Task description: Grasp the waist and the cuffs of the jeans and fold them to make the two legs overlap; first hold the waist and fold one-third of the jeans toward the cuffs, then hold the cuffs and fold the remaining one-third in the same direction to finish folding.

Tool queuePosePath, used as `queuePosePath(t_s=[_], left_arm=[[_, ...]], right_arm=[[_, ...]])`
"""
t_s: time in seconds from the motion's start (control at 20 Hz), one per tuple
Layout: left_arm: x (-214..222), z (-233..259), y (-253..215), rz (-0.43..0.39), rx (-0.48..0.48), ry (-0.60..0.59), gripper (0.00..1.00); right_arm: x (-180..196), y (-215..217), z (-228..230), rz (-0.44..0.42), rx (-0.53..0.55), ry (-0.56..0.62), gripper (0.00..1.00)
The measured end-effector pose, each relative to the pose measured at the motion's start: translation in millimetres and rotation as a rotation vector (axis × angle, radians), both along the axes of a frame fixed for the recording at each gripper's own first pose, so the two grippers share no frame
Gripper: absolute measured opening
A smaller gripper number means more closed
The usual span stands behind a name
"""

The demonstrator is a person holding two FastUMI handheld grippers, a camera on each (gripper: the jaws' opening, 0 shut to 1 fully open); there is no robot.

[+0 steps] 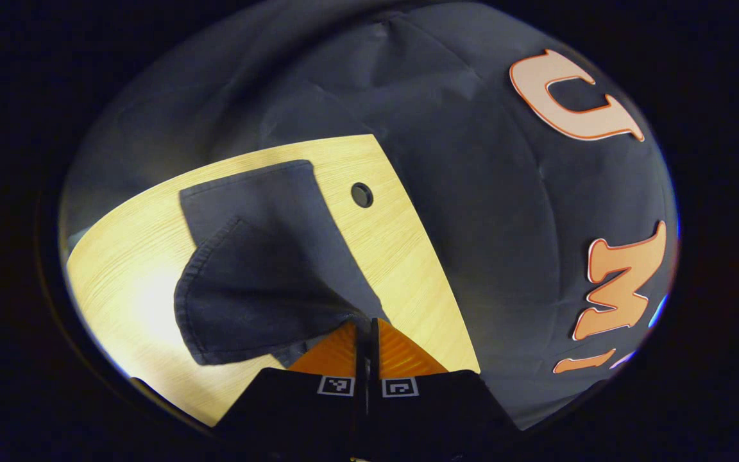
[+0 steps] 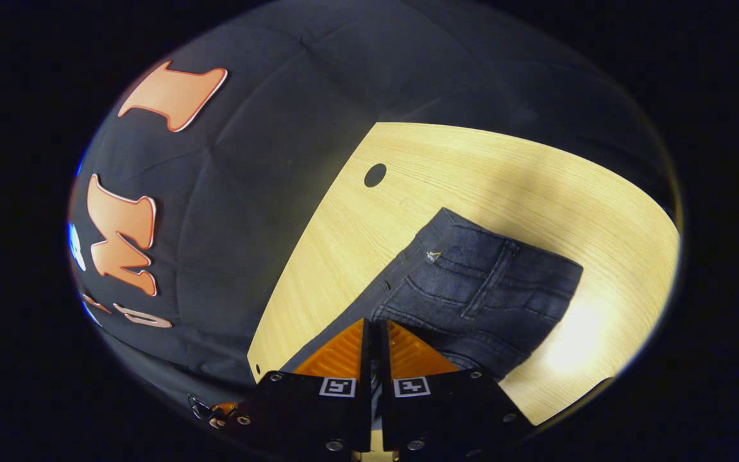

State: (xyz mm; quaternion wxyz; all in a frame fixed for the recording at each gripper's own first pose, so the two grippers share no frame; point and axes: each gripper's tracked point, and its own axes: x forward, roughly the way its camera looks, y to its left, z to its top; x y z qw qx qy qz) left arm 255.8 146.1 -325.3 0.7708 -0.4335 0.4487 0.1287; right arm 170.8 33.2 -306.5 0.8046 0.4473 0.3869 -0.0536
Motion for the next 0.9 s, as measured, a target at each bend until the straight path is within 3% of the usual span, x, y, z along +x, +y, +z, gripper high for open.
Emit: queuePosePath(t_s=[0.45, 0.5, 0.6, 0.65, 0.7, 0.75, 0.9], left_arm=[[64, -51, -6, -0.024, -0.015, 0.045, 0.0], [63, -53, -9, -0.031, -0.025, 0.044, 0.09], [69, -46, -14, -0.041, -0.031, 0.016, 0.56], [74, -43, -14, -0.045, -0.009, 0.001, 0.8], [75, -40, -11, -0.057, 0.025, -0.004, 0.91], [75, -36, -9, -0.074, 0.059, -0.008, 0.96], [80, -23, -16, -0.164, 0.11, -0.06, 0.96]], right_arm=[[39, -6, -21, -0.034, -0.035, 0.086, 0.07], [41, -7, -22, -0.045, -0.03, 0.094, 0.07], [44, -3, -20, -0.042, -0.031, 0.084, 0.07], [46, -4, -16, -0.035, -0.05, 0.07, 0.01], [48, -6, -10, -0.031, -0.072, 0.049, 0.2], [52, -8, -5, -0.032, -0.088, 0.032, 0.4], [53, -12, 15, -0.021, -0.131, 0.0, 0.98]])
